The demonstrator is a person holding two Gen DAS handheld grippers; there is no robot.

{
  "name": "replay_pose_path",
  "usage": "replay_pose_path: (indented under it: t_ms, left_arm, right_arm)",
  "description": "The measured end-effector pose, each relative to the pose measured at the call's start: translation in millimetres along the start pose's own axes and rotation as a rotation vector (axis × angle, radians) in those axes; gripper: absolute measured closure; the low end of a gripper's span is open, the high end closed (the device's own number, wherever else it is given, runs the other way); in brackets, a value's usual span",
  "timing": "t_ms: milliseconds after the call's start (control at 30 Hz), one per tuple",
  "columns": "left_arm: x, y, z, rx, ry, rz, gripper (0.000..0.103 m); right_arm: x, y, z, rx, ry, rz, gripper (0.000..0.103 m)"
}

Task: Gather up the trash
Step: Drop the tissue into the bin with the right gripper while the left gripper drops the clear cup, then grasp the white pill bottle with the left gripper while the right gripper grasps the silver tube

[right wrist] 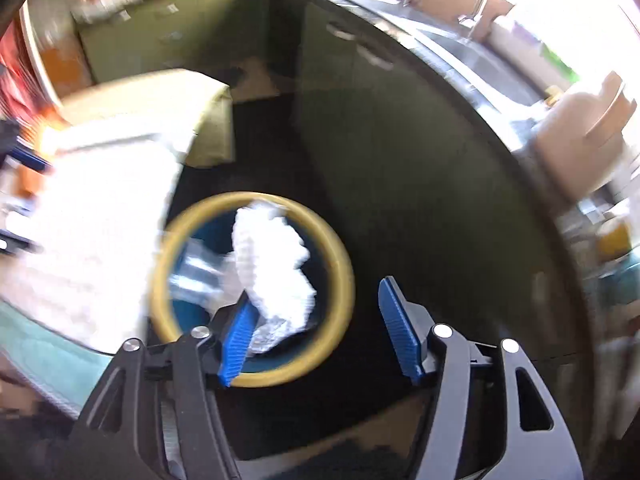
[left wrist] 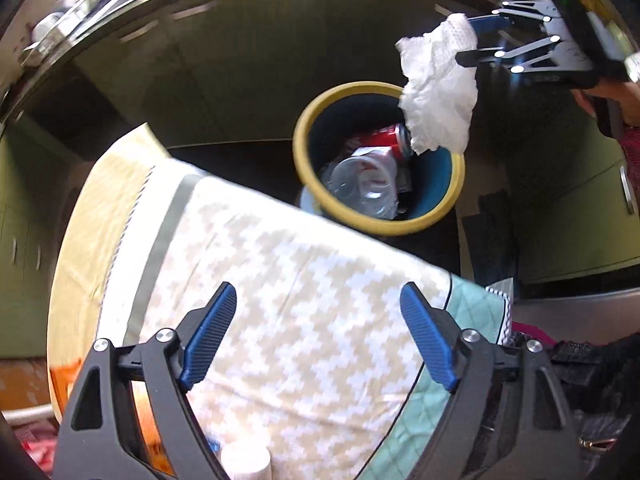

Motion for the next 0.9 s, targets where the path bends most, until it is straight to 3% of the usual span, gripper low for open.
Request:
replay_pose_path:
  t_ms: [67,133,167,200,233,300,400,533,700,900]
  left_arm:
    - [-24.7,-9.6,-14.0,0.004,0.023,-0.032,0.022]
    - [-44.8,-17.3,-26.3,0.008,0.043,-0.064,0.021]
    - [-55.6,-21.0,-31.1,0.013,0.050,-0.077,0.020]
    - [-65.2,-24.3,-36.5,0.018,0.055,-0.089,0.020]
    - [-74.1,-28.0,-41.3,0.020,0.061,-0.103,0.020]
    - [-92.2,-33.5,-47.7,0.022,0.069,-0.131,0.020]
    - [-121.3,-40.5,-49.0,0.045,0.061,-0.156,0.014]
    - [-151.3,-55.3,-32.3,0.061,-0.011,-0.169,0.014]
    - [-167.1,-62.0,-2.0,0.152,-0.116,-0.069,0.014]
    - [-178.3,-60.9,21.4,0.096,-0.165,0.016,0.015]
  right_arm:
    - [1.4,-0.6,-2.6,0.200,0.005,0.045,0.043]
    - [2.4,-8.0,0.3,-0.034,-0.008,-0.015,0.041]
    - [2.3,-12.6,1.9,-0.022,-0.019,-0.028,0.041]
    - [2.8,-14.0,0.3,0.133,-0.021,0.003,0.043]
    - [4.3,-13.6,-1.1,0.198,-0.011,0.024,0.042]
    - [6.8,-12.7,1.9,-0.039,-0.013,0.011,0.043]
    - [6.3,-24.0,-6.4,0.179,-0.012,0.045,0.044]
    - [9.6,-58.6,-28.6,0.199,0.031,-0.028,0.043]
    - [26.6,-105.5,-38.7,0.251,0.047,-0.150,0.038]
    - [25.3,-133.7,-30.4,0.288,0.002,-0.204,0.038]
Point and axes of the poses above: each gripper's, at about its wrist camera, not at the fingertips, and z roughly the way its jaws point, y to its right, x to its top, the point moved 2 cm from there along z, roughly the way its jaws point, and after that the axes turned 4 degrees about -y, right-handed, at the moved point
